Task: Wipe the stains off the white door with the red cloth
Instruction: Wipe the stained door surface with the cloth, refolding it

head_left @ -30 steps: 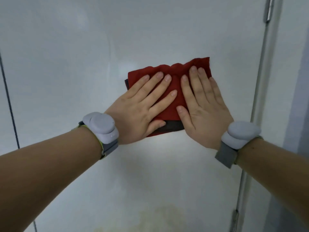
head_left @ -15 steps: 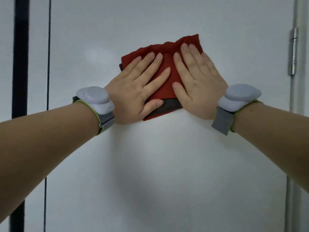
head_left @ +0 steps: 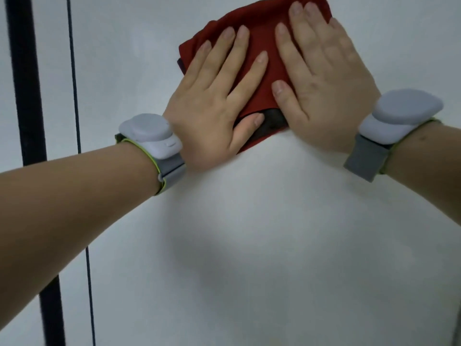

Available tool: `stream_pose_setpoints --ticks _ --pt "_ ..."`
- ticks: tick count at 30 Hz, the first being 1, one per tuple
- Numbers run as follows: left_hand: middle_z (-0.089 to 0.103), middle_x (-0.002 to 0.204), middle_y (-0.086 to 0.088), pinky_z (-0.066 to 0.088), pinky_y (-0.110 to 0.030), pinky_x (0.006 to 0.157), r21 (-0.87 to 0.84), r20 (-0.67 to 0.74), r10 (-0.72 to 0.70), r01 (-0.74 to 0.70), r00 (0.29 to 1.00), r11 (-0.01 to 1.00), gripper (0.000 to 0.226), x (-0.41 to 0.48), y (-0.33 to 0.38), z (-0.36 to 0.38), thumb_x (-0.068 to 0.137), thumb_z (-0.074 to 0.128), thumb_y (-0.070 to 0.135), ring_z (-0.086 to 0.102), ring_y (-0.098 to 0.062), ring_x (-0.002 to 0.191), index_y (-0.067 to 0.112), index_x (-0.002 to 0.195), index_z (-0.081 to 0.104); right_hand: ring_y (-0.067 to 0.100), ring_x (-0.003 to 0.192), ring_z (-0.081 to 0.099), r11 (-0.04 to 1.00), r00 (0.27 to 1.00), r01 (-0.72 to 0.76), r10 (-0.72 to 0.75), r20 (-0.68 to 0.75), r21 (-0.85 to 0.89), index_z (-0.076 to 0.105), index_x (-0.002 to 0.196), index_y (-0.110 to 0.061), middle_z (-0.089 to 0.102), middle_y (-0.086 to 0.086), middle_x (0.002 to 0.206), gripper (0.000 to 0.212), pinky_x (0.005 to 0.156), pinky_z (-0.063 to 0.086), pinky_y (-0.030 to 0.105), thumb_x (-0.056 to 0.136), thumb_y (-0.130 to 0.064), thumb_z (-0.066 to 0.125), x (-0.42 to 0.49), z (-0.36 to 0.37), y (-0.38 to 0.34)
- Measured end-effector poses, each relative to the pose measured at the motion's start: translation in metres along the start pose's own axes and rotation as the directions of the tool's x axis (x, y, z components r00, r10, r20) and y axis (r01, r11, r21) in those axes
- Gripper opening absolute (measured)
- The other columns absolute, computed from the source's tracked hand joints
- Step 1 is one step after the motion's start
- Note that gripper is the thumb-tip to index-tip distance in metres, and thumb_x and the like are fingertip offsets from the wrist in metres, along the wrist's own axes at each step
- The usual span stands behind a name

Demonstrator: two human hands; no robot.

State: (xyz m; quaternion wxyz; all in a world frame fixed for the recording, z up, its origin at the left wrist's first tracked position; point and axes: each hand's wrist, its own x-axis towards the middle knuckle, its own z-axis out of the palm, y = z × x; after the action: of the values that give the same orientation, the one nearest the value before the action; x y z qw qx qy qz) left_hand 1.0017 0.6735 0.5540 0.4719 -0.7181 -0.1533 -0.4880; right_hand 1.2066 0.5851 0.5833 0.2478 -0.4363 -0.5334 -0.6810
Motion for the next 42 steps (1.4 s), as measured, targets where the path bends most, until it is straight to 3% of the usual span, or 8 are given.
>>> stream_pose_setpoints --ticks 11,26,36,42 --pt "0.021 0.165 -0.03 0.017 -0.06 0.125 -0.07 0.059 -0.013 0.017 0.998 0.997 0.068 -0.085 0.038 0.0 0.107 0.043 0.047 0.017 -0.046 0.155 0.005 0.159 0.03 0.035 0.156 0.009 0.998 0.984 0.003 -0.014 0.178 0.064 0.017 0.16 -0.002 0.012 0.022 0.167 0.064 0.126 0.012 0.052 0.108 -0.04 0.023 -0.069 -0.021 -0.06" --pt "0.02 0.166 -0.025 0.019 -0.06 0.126 -0.114 0.181 0.045 -0.024 0.982 0.993 0.069 -0.175 0.07 -0.002 0.105 0.047 0.049 0.017 -0.046 0.155 0.009 0.16 0.03 0.039 0.155 0.014 0.987 0.966 -0.029 -0.013 0.259 0.159 0.026 0.157 0.0 0.017 0.024 0.165 0.066 0.124 0.017 0.057 0.106 -0.039 0.037 -0.149 -0.029 -0.125" --pt "0.025 0.166 -0.021 0.023 -0.057 0.125 -0.141 0.211 0.096 -0.067 0.973 0.988 0.069 -0.218 0.075 -0.004 0.103 0.051 0.049 0.023 -0.042 0.155 0.012 0.159 0.033 0.038 0.155 0.011 0.983 0.94 -0.032 -0.031 0.339 0.179 0.023 0.158 -0.001 0.012 0.022 0.166 0.069 0.126 0.013 0.055 0.105 -0.042 0.039 -0.181 -0.036 -0.162" --pt "0.02 0.168 -0.019 0.017 -0.053 0.128 -0.12 0.237 0.161 -0.136 0.958 0.983 0.071 -0.232 0.069 -0.004 0.104 0.048 0.05 0.018 -0.039 0.157 0.014 0.162 0.028 0.038 0.156 0.01 0.98 0.931 -0.079 0.007 0.365 0.182 0.022 0.158 -0.001 0.014 0.022 0.166 0.07 0.126 0.013 0.055 0.104 -0.042 0.04 -0.195 -0.038 -0.181"
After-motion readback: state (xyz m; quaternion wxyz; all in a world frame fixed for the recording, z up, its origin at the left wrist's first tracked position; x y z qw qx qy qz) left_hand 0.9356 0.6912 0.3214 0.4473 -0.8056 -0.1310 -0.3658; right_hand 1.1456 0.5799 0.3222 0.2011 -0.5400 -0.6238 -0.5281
